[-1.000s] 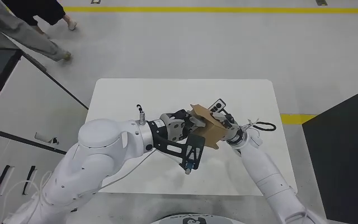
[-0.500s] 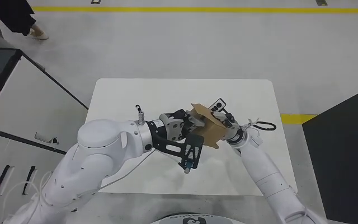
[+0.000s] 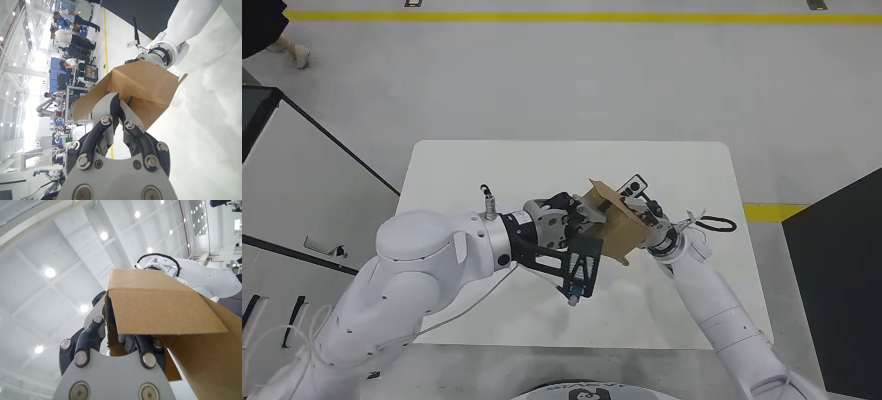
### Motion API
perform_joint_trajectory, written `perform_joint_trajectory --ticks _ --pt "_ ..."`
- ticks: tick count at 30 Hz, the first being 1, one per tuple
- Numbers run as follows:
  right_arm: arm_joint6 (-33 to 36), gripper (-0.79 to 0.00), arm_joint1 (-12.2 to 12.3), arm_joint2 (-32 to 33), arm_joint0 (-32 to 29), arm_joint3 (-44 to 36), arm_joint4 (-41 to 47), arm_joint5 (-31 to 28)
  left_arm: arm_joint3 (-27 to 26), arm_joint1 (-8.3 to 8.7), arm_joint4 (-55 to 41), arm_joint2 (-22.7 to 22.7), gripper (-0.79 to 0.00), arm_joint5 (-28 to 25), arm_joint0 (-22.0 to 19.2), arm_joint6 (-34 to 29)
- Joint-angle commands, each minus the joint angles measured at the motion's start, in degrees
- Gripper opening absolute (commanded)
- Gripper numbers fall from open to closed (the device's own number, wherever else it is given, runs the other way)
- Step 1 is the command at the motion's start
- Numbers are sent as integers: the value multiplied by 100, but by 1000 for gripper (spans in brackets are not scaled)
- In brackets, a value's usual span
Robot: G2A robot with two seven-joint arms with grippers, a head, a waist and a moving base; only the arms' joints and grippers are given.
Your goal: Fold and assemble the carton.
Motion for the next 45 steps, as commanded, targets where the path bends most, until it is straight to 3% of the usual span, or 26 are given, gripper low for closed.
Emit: perform_joint_trajectory --ticks 1,18,27,37,45 --pt "-4 -785 0 5 -1 1 2 -3 -12 2 -21 -21 -785 -6 0 -17" --pt "-41 -785 24 156 -22 53 -75 -99 -12 34 -210 -388 -785 26 -2 -58" --pt "-149 -785 72 321 -60 29 -349 -269 -12 58 -373 -913 -785 39 -390 77" --pt "-220 -785 97 325 -104 -75 -585 -321 -12 -26 -84 43 -785 -201 -953 139" --pt "-168 -785 101 379 -165 -99 -424 -366 -12 -65 -80 335 -785 -246 -1039 -211"
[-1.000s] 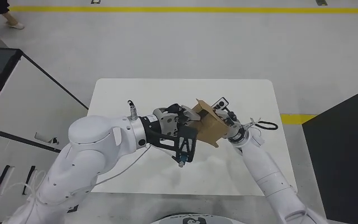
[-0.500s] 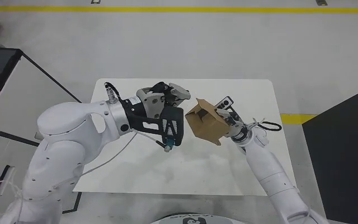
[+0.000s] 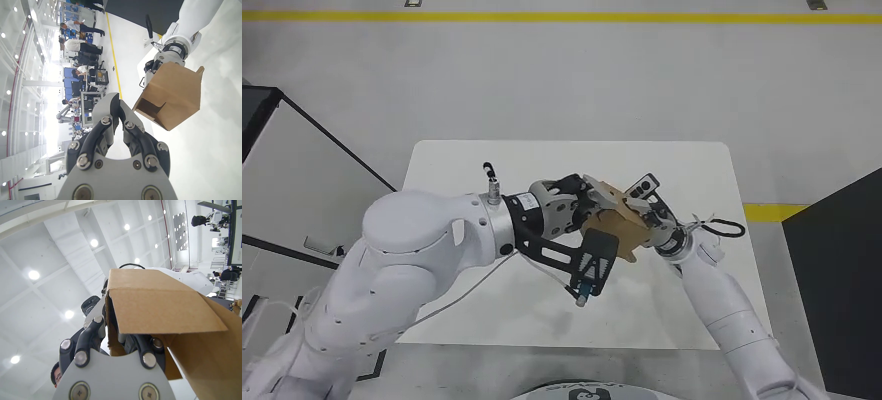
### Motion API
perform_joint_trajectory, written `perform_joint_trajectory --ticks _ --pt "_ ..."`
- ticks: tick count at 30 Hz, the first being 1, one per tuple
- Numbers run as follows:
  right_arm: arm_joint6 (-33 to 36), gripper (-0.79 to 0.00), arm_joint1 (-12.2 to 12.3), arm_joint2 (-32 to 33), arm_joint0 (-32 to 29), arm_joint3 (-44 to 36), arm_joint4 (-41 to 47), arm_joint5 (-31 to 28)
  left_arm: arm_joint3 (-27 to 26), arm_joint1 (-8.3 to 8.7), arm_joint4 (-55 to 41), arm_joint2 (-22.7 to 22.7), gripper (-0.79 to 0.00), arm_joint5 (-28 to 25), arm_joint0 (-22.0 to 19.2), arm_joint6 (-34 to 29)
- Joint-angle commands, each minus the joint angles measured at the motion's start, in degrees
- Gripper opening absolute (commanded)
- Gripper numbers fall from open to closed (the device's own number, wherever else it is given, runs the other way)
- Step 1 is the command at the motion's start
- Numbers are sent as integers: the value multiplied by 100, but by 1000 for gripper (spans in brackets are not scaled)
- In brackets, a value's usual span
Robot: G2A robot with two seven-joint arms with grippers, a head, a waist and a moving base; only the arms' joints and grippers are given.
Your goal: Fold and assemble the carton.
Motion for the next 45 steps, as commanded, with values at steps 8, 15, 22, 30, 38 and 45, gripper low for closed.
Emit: perform_joint_trajectory --ticks 8,15,22,30,38,45 --pt "207 -785 -12 27 1 -20 272 8 0 -11 -311 69 -785 16 161 -212" --pt "370 -785 -21 7 12 -47 343 12 0 -21 -464 106 -785 53 195 -260" --pt "484 -785 -15 -2 -17 -110 326 -3 0 -13 -456 118 -785 25 267 -298" --pt "484 -785 -13 -13 -20 -135 290 -30 0 -6 -465 61 -785 174 379 -384" --pt "236 -785 9 63 -114 -332 163 -88 0 13 -261 38 -785 207 497 -260" --pt "311 -785 42 171 -129 -380 47 -146 0 32 -84 55 -785 36 523 -152"
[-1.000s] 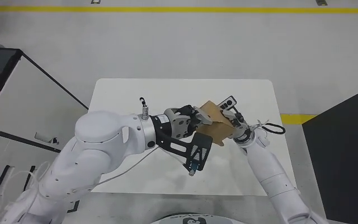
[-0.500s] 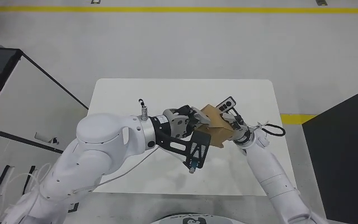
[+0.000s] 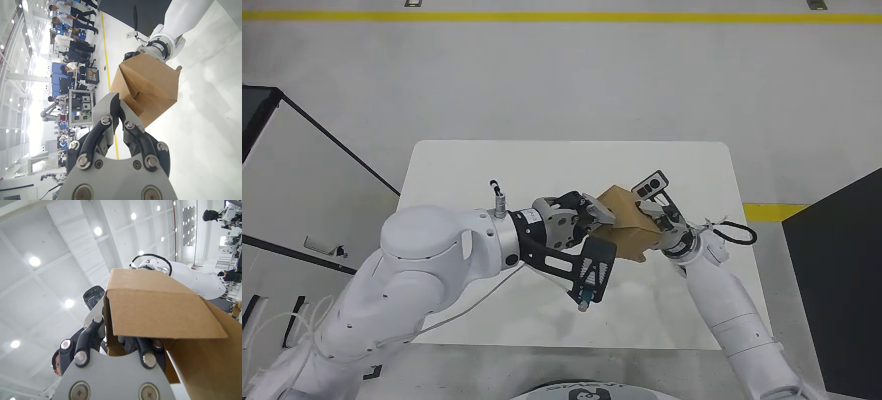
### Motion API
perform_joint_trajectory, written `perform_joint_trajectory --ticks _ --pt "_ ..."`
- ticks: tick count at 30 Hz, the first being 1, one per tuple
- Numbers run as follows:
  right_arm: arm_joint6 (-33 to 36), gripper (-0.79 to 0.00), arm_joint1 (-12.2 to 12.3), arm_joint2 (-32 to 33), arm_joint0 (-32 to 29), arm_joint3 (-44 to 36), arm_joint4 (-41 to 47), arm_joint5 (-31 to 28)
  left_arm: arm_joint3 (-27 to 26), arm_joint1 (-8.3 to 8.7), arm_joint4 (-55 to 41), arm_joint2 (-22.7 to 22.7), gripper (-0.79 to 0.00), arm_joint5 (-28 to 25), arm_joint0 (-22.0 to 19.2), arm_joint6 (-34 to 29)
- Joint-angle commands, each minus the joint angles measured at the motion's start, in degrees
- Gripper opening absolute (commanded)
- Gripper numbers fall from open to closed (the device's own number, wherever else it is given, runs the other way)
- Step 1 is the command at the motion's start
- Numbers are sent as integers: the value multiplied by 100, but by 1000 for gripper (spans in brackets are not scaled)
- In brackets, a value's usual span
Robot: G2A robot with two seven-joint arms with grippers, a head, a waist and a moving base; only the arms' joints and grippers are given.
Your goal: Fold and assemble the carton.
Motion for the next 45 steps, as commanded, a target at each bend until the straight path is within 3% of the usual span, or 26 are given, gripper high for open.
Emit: perform_joint_trajectory --ticks 1,35,45 --pt "23 -785 7 25 -8 -7 -21 -26 0 5 71 23 -785 -82 -9 -7" --pt "183 -785 41 31 -23 -78 -17 -86 0 -9 436 353 -785 -329 -237 161" --pt "183 -785 54 31 -20 -88 8 -87 0 57 409 446 -785 -329 -348 233"
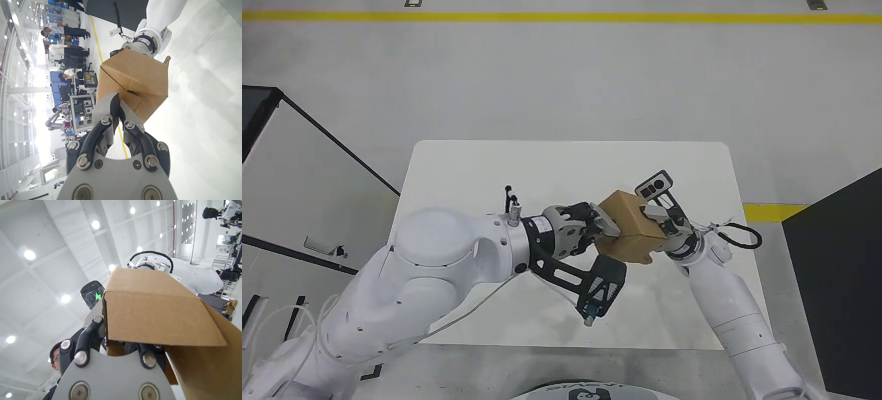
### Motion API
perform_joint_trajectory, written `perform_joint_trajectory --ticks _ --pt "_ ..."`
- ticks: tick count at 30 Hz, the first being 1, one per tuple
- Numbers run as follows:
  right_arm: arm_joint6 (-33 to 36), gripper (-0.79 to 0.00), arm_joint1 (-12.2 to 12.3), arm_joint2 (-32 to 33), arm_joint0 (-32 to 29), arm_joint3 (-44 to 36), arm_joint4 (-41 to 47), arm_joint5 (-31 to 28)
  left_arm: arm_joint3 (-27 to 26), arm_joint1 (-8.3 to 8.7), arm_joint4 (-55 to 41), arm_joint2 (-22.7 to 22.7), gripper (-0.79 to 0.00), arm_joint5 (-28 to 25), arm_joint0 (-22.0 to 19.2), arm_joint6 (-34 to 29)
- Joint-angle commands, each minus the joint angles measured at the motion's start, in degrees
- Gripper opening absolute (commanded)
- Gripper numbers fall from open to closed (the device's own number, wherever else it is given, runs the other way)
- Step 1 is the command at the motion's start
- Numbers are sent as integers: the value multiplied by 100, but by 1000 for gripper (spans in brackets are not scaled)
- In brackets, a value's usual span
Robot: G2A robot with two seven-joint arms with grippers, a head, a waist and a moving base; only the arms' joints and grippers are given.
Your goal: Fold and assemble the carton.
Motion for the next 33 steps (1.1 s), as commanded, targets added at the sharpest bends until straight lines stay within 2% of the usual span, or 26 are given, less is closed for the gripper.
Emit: perform_joint_trajectory --ticks 1,13,33 --pt "0 -785 2 -4 4 3 5 -2 0 16 -21 41 -785 0 -24 21" --pt "0 -785 19 -29 16 18 48 18 0 61 -111 236 -785 0 -177 -36" --pt "0 -785 74 -105 21 -42 108 3 26 -1 -87 389 -785 0 -260 -168"
